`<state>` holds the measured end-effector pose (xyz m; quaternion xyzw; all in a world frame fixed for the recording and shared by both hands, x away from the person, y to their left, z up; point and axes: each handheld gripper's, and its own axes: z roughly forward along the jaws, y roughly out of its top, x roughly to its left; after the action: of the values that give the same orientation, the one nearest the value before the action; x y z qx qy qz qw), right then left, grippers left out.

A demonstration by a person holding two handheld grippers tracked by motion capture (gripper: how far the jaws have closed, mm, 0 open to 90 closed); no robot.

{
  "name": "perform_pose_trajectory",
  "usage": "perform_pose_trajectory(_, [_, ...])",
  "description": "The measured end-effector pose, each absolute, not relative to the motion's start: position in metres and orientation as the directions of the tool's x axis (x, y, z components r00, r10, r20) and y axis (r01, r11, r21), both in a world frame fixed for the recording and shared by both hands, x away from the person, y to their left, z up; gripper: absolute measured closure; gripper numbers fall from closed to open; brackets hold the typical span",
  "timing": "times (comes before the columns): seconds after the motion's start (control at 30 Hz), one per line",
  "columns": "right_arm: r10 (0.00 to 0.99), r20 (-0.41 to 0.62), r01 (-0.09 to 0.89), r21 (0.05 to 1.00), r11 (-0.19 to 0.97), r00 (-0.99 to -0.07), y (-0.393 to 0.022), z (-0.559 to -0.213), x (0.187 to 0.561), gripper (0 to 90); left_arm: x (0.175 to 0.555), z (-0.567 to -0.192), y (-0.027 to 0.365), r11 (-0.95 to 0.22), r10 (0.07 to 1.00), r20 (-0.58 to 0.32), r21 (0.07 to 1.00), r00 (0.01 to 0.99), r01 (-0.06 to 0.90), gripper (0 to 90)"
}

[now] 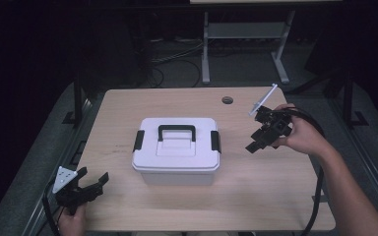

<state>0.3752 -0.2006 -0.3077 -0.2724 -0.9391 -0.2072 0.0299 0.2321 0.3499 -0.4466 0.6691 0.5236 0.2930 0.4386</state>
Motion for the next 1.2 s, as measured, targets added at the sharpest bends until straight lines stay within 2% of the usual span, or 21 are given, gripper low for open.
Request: perform_pose_trajectory(1.2, [0.581, 0.230, 0.624, 0.347, 0.701, -0.781, -0.248, -0.355, 0.352, 41.6, 0.232, -0.447, 0.348, -0.071, 0.958, -0.063, 0.892, 0.280, 0.446, 14.0])
